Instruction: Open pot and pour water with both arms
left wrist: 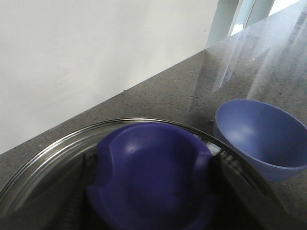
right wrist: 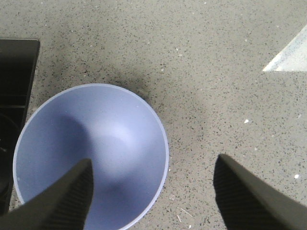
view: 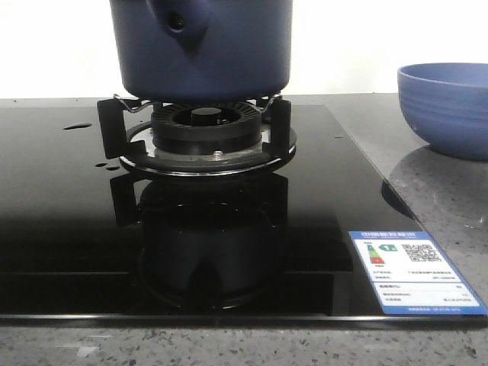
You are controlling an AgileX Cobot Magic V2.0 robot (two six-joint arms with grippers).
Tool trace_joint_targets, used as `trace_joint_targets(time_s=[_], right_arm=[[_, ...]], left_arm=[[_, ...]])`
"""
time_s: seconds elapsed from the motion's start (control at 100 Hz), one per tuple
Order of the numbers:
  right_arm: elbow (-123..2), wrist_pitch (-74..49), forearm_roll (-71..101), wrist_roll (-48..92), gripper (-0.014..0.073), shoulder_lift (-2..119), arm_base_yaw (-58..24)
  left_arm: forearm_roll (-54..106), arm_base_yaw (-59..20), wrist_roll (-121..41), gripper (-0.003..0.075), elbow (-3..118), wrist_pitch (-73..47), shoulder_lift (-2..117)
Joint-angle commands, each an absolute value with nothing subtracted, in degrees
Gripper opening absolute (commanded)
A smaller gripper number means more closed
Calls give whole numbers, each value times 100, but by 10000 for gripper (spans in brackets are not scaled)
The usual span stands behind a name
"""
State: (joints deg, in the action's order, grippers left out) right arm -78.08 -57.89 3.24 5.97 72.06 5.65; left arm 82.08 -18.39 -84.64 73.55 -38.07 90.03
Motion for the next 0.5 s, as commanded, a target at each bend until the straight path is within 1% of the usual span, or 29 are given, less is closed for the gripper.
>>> trace_joint_targets(time_s=[0.0,0.49], right_arm=[[-7991,-5459,333,703,477,7035,592],[-7991,-5449,333,749,477,7035,597]], left_arm=[[8524,-1897,-8373,317,7523,-4206,8815],[8456,-1897,-8377,317,7610,-4354,8611]])
